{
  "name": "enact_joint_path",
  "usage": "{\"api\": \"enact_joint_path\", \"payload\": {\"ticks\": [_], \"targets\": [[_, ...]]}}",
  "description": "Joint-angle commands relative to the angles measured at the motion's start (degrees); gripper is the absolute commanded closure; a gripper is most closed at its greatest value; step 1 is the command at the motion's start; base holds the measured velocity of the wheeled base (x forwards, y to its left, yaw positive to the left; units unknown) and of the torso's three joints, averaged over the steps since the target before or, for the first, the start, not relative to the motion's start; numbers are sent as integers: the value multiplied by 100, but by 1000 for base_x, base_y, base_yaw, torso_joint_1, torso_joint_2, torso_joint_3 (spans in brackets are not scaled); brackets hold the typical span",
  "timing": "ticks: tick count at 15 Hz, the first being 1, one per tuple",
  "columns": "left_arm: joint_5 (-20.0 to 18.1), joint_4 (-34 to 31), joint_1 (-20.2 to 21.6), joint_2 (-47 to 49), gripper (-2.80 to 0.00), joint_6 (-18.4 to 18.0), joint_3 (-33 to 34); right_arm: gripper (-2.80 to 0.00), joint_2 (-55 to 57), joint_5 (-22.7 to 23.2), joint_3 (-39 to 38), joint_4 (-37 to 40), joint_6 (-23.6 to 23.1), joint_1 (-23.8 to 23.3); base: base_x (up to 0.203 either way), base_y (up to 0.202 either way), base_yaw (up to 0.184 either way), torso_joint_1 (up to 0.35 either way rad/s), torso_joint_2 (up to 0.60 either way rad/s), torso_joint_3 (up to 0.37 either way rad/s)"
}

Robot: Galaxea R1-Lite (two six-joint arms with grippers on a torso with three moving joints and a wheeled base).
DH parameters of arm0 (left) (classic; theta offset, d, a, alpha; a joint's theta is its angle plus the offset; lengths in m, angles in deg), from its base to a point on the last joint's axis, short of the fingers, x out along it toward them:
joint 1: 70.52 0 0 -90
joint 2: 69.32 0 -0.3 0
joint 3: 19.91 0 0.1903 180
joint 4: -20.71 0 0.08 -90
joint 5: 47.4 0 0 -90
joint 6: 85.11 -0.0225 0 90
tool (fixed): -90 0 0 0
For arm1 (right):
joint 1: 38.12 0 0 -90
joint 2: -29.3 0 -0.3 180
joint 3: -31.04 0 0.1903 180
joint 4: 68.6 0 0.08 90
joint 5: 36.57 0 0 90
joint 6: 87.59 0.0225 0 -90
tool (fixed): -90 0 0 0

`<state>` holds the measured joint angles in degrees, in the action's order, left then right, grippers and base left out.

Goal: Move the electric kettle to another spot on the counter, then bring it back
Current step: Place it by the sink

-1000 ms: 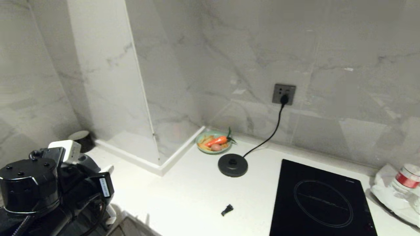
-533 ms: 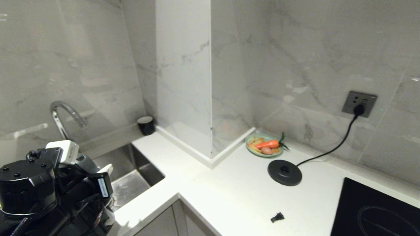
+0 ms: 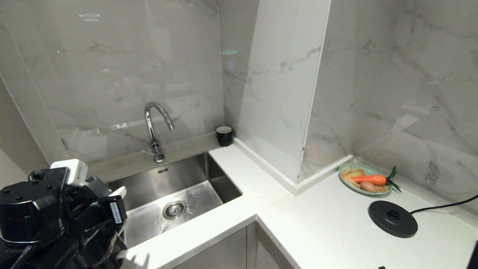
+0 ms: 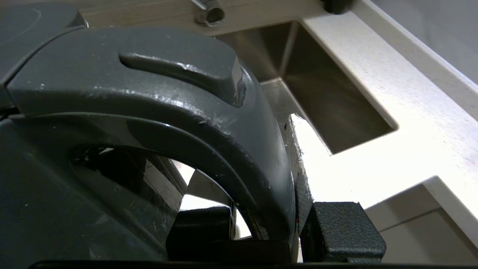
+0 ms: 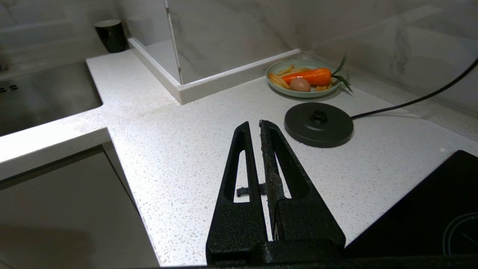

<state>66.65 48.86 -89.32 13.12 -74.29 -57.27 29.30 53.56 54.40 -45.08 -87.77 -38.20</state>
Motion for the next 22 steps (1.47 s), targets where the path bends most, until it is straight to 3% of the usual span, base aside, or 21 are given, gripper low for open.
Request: {"api": "enact_joint_path", "payload": {"ticks": [1,7,16,19,22], "targets": [[9,46,115,117,0,7,-35,0,0,-5,0,2,1,7,0,0,0,0,0,0],[-111,60,1356,1099,0,2,-809,0,0,4,0,2,1,2,0,0,0,0,0,0],[-271,127,2075,3028,0,-167,-2460,0,0,2,0,2,1,-1,0,0,0,0,0,0],[-356,919,2375,3424,0,-507,-2470,0,0,-3,0,2,1,7,0,0,0,0,0,0],[-499,1168,2577,3655,0,-608,-2421,0,0,-3,0,2,1,7,0,0,0,0,0,0]]}}
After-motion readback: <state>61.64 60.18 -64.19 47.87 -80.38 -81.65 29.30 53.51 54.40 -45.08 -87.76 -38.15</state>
